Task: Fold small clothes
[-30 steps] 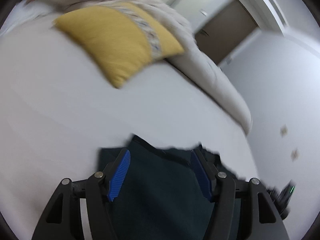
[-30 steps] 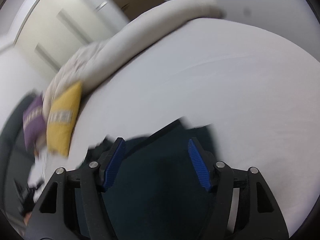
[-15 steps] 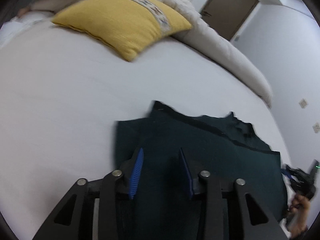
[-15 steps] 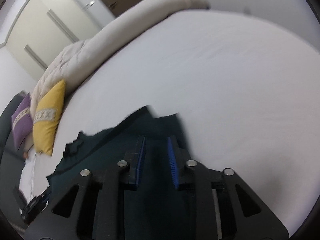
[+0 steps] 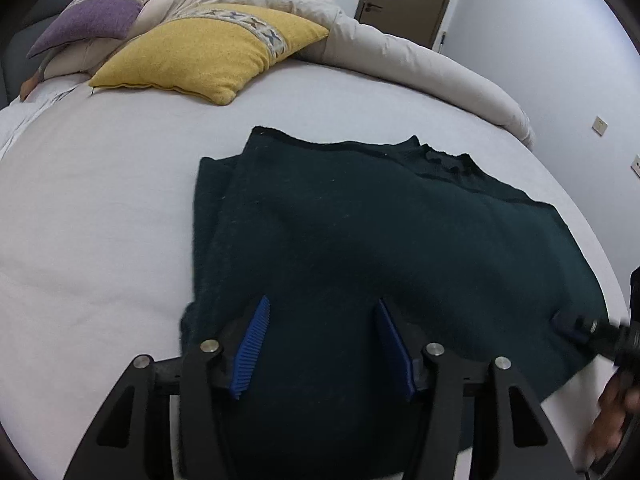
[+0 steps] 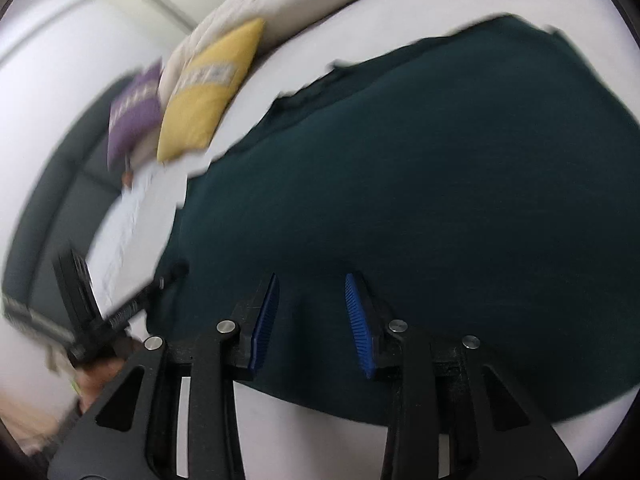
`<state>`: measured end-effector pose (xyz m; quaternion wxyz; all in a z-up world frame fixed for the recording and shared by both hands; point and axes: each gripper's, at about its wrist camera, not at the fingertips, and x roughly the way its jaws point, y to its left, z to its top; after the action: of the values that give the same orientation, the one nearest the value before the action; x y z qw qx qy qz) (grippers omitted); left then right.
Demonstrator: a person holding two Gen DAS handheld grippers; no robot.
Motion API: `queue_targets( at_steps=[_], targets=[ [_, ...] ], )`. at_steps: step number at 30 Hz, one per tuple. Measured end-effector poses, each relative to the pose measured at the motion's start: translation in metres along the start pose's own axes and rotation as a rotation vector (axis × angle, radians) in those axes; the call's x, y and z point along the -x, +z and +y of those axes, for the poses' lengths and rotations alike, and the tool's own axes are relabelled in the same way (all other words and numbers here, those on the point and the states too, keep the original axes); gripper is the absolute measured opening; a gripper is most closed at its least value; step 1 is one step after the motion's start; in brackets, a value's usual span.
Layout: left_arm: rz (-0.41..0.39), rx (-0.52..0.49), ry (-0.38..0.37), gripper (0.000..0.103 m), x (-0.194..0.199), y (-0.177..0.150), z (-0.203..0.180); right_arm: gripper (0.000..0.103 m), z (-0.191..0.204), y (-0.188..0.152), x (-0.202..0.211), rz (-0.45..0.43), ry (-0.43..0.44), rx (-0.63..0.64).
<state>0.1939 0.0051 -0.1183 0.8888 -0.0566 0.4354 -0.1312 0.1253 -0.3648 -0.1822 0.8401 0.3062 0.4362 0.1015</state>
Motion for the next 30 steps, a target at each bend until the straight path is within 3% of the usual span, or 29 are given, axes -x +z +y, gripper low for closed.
queue_targets(
  at_steps=[4,7,8,9,10,12,15,18,21,26,28,30],
  targets=[
    [-0.008,0.031,-0.039,0.053,0.011,-0.005,0.017,0.03,-0.043,0.012,0.028,-0.094,-0.069,-0.09],
    [-0.027,0.082,-0.06,0.053,0.034,-0.01,0.034,0.035,-0.075,0.017,0.072,-0.168,-0.156,-0.151],
    [-0.048,0.102,-0.05,0.057,0.044,-0.01,0.041,0.037,-0.083,0.016,0.089,-0.206,-0.163,-0.184],
    [-0.066,0.112,-0.028,0.066,0.05,-0.01,0.046,0.047,-0.087,0.017,0.1,-0.236,-0.156,-0.201],
    [-0.084,0.127,-0.014,0.068,0.056,-0.008,0.053,0.063,-0.09,0.017,0.11,-0.267,-0.159,-0.212],
    [-0.082,0.177,-0.002,0.07,0.058,-0.002,0.07,0.067,-0.094,0.017,0.125,-0.316,-0.211,-0.236],
    [-0.062,0.279,-0.012,0.07,0.051,0.006,0.096,0.067,-0.089,0.023,0.124,-0.307,-0.153,-0.243],
    [-0.016,0.357,-0.058,0.072,0.038,0.007,0.112,0.067,-0.064,0.027,0.108,-0.271,-0.055,-0.172],
    [0.054,0.38,-0.117,0.073,0.016,0.01,0.109,0.067,-0.047,0.033,0.087,-0.208,0.048,-0.138],
    [0.094,0.355,-0.153,0.078,-0.003,0.025,0.094,0.067,-0.021,0.037,0.038,-0.137,0.185,-0.14],
    [0.119,0.369,-0.183,0.072,-0.01,0.03,0.093,0.067,-0.016,0.039,0.023,-0.119,0.215,-0.148],
    [0.152,0.367,-0.18,0.054,-0.014,0.033,0.091,0.067,-0.012,0.044,0.004,-0.096,0.243,-0.154]
  ],
)
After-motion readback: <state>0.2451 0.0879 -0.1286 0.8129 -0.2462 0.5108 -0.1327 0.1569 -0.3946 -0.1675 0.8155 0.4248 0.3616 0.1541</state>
